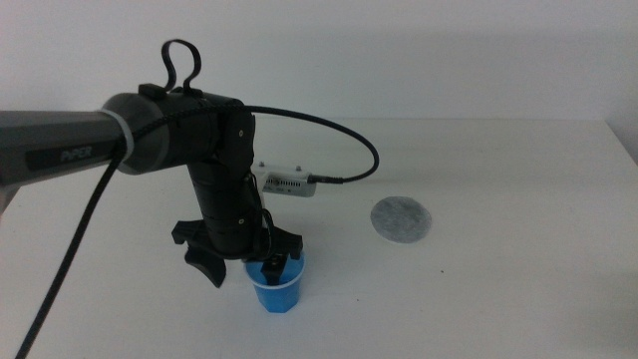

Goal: Place an empty cup on a cup mat.

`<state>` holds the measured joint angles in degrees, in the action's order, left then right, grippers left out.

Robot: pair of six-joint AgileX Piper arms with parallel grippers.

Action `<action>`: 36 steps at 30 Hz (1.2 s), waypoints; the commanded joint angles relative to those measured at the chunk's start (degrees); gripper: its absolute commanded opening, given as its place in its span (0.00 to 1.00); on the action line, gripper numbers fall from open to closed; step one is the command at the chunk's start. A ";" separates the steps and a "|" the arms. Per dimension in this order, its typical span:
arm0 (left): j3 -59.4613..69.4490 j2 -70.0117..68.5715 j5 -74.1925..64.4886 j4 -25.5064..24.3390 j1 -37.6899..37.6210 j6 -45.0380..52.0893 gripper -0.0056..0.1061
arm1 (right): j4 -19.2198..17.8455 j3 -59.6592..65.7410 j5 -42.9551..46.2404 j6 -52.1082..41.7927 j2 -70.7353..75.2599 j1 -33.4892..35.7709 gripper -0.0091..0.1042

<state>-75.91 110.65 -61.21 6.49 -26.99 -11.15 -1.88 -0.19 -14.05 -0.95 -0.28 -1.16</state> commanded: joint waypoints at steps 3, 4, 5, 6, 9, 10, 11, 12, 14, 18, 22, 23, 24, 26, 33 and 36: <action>-0.26 0.14 -1.03 2.53 -0.39 0.62 0.48 | -0.31 0.19 0.37 -0.23 0.28 0.09 0.90; -0.26 0.14 -1.16 2.95 -0.39 0.62 0.36 | -0.31 0.19 0.37 -0.23 0.28 0.09 0.90; -0.26 0.02 -1.23 3.23 -0.39 0.42 0.27 | -0.31 0.19 0.37 -0.23 0.28 0.09 0.90; -0.26 -0.13 -1.23 3.35 -0.39 0.07 0.15 | -0.31 0.19 0.37 -0.23 0.28 0.09 0.90; -2.23 -0.23 -2.94 3.97 -0.66 -1.07 0.03 | -0.31 0.19 0.37 -0.23 0.28 0.09 0.90; -3.86 -0.01 -3.44 3.84 -1.08 -1.97 0.03 | -0.31 0.19 0.37 -0.23 0.28 0.09 0.90; -5.43 0.14 -3.47 3.69 -1.36 -2.66 0.03 | -0.31 0.19 0.37 -0.23 0.28 0.09 0.90; -7.84 0.37 -3.57 3.69 -1.91 -3.20 0.03 | -0.31 0.19 0.37 -0.23 0.28 0.09 0.90; -13.45 1.87 -4.77 3.56 -2.84 -4.26 0.03 | -0.31 0.19 0.37 -0.23 0.28 0.09 0.90; -30.50 8.74 -8.75 4.09 -5.39 -5.42 0.03 | -0.31 0.19 0.37 -0.23 0.28 0.09 0.90; -46.98 17.49 -8.75 4.77 -8.02 -5.71 0.03 | -0.31 0.19 0.37 -0.23 0.28 0.09 0.90; -49.50 19.32 -8.75 4.77 -8.56 -5.84 0.03 | -0.31 0.19 0.37 -0.23 0.28 0.09 0.90; -52.11 21.04 -8.75 4.66 -9.12 -5.95 0.03 | -0.31 0.19 0.37 -0.23 0.28 0.09 0.90; -55.83 23.69 -8.75 4.53 -9.91 -6.88 0.03 | -0.31 0.19 0.37 -0.23 0.28 0.09 0.90; -57.52 29.24 -8.75 4.09 -10.18 -7.26 0.03 | -0.31 0.19 0.37 -0.23 0.28 0.09 0.90; -57.52 30.55 -8.75 3.97 -10.18 -7.12 0.03 | -0.31 0.19 0.37 -0.23 0.28 0.09 0.90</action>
<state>-132.82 141.20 -69.93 10.82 -37.13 -17.90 -1.88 -0.19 -14.05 -0.95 -0.28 -1.16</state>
